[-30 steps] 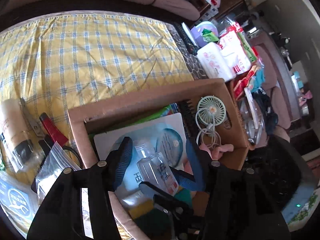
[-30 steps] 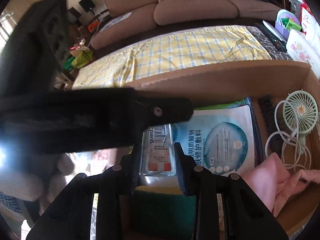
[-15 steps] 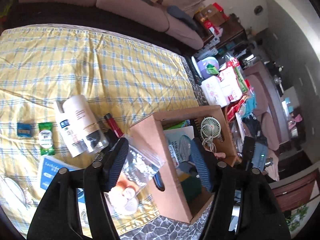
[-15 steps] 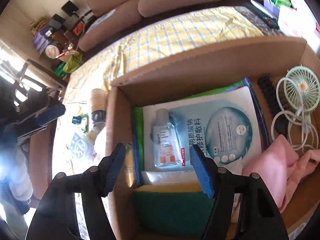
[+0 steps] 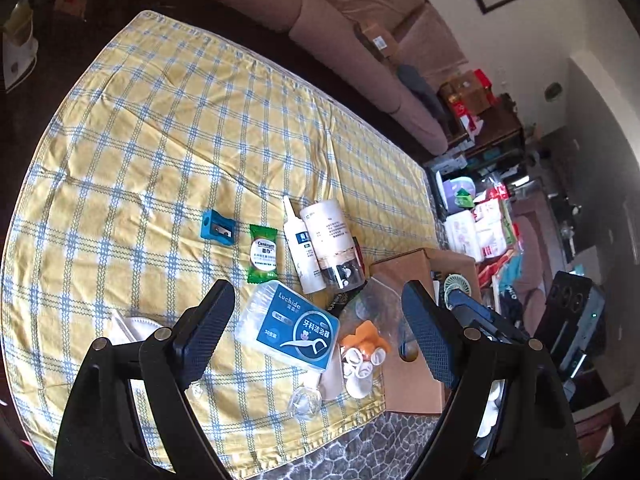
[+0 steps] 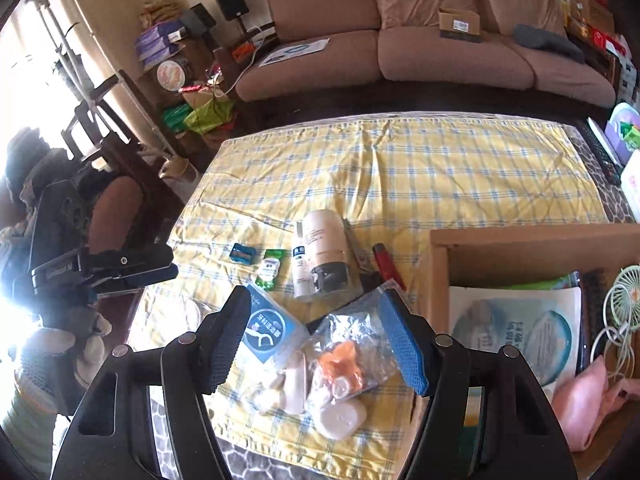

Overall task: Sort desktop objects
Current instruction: 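Grasp the white Olay jar with the right gripper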

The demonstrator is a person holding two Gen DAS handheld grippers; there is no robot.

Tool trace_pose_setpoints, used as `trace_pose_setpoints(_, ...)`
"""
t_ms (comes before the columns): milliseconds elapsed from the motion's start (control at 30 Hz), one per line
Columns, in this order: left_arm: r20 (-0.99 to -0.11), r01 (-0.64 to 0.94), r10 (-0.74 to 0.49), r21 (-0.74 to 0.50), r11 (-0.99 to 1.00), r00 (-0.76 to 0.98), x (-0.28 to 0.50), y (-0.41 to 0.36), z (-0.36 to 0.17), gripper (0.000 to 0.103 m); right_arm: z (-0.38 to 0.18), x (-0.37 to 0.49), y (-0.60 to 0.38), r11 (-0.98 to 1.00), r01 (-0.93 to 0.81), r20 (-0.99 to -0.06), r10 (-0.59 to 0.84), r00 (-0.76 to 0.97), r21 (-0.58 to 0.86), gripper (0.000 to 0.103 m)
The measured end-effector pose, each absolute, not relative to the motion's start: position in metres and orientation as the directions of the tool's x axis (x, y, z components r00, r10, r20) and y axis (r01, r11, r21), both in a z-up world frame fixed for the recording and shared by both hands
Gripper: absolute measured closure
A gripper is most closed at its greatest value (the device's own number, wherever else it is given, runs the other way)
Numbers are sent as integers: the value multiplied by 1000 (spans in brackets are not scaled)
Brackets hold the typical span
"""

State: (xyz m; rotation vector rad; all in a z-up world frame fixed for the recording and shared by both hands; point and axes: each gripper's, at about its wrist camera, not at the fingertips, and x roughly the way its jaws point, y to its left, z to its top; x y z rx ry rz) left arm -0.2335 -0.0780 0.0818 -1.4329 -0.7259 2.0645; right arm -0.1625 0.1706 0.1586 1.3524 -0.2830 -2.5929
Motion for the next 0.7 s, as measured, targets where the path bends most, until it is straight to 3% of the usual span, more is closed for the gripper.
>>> trace_pose_setpoints(267, -628, -104, 721, -728, -677, -294, -251, -80, 66, 20, 107, -230, 135, -986, 99, -857, -167, -488, 135, 38)
trace_pose_setpoints(567, -585, -96, 764, -774, -626, -271, -263, -67, 50, 20, 48, -256, 135, -988, 73, -925, -155, -346, 139, 39)
trace_pose_setpoints(600, -584, -94, 766, -775, -624, -268, -262, -65, 49, 20, 47, -256, 139, -985, 60, -920, -172, -353, 162, 41)
trace_pose_setpoints(633, -581, -94, 770, -779, -620, -263, -262, -64, 47, 20, 50, -255, 142, -983, 44, -911, -183, -369, 180, 55)
trace_pose_setpoints(700, -570, -95, 781, -789, -607, -256, -261, -61, 45, 20, 58, -252, 151, -967, 24, -887, -242, -394, 254, 55)
